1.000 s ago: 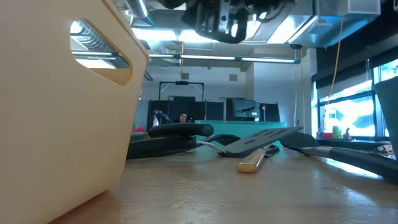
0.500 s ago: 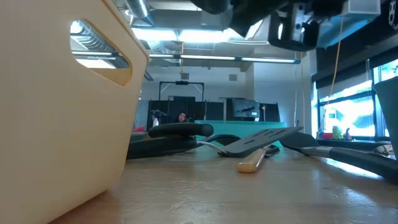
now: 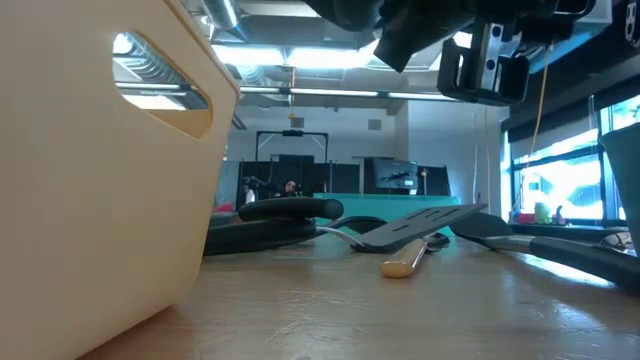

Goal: Pick & Place Kitchen Items
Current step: Put the black serving spoon into the blue bin

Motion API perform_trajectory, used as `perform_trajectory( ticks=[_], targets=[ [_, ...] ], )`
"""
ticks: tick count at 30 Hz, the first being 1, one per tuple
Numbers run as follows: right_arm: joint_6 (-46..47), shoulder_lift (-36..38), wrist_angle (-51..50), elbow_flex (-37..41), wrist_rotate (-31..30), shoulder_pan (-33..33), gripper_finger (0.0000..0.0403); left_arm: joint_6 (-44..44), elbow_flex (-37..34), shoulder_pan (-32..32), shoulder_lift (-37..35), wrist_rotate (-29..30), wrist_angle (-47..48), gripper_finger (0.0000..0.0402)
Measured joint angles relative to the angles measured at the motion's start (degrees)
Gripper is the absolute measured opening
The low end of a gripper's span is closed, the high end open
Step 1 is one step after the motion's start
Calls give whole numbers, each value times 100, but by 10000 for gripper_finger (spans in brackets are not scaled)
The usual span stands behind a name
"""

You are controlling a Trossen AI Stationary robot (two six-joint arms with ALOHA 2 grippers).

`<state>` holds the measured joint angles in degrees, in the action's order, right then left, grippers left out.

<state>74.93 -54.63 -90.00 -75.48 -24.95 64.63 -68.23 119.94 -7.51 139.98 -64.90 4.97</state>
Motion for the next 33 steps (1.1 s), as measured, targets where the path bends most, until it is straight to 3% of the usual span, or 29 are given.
perform_trajectory(
  ticks=[8,16,24,33],
  targets=[
    [-732,2,236,0,-198,-720,23,0,3,-37,66,24,0,40],
    [-3453,-115,1500,0,-155,-1365,120,-152,4,55,66,23,-48,40],
    [-5780,-929,2304,2,-41,-1853,208,-281,4,343,63,26,-52,40],
    [-6611,-1700,2360,4,571,-2245,231,-315,360,558,29,26,-378,40]
  ],
)
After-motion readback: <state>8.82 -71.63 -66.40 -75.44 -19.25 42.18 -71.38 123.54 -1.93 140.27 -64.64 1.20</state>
